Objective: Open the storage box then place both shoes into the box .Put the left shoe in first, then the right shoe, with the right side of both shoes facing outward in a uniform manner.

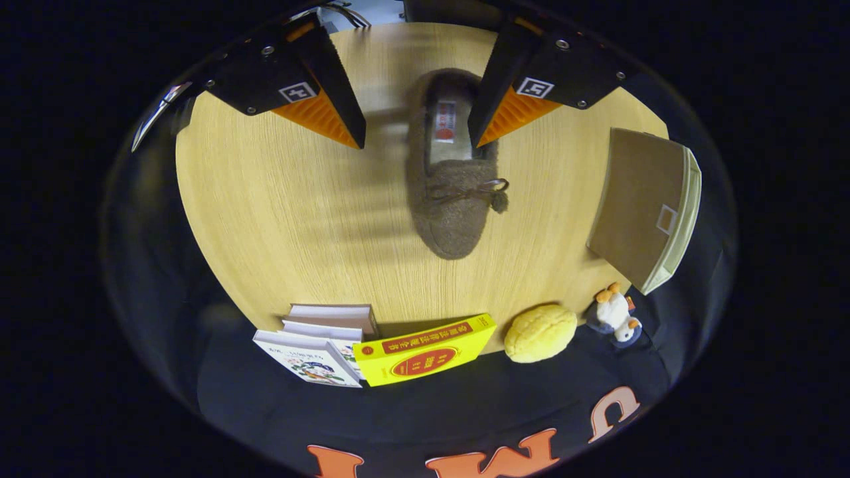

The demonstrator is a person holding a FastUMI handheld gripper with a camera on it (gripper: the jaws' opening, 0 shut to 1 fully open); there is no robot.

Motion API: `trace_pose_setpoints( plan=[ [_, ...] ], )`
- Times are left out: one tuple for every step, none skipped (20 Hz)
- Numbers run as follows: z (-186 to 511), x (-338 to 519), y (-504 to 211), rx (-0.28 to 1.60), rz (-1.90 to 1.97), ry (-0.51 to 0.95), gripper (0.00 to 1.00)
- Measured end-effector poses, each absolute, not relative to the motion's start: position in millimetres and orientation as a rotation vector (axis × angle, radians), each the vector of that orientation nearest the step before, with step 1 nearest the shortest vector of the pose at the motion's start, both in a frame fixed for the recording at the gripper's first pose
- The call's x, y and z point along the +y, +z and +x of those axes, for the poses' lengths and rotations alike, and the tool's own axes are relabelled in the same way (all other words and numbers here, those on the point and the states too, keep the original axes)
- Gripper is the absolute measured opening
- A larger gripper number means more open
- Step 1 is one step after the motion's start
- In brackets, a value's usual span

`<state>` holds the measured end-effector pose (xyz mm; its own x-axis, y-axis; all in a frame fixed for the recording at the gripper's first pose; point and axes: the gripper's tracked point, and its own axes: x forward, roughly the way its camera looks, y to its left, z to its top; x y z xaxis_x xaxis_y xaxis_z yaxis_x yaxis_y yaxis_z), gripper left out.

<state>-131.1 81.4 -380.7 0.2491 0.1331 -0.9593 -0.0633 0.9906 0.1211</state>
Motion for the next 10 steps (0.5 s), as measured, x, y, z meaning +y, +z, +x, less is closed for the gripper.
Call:
trace_pose_setpoints(
  plan=[
    [-129.0,82.3,-387.8,1.317,0.061,0.144,0.89],
    [-125.8,83.3,-394.7,1.317,0.057,0.152,0.87],
    [-122.5,83.0,-401.8,1.318,0.047,0.154,0.83],
    [-115.9,80.9,-409.0,1.313,0.034,0.152,0.79],
    [-110.1,78.1,-413.9,1.303,0.022,0.144,0.72],
    [-104.4,76.5,-420.1,1.297,0.019,0.139,0.64],
    [-102.2,80.0,-425.6,1.306,0.035,0.152,0.57],
    [-102.5,83.3,-430.2,1.320,0.049,0.168,0.53],
    [-102.8,87.7,-434.0,1.331,0.051,0.192,0.47],
    [-103.5,93.2,-436.5,1.339,0.057,0.214,0.42]
  ],
)
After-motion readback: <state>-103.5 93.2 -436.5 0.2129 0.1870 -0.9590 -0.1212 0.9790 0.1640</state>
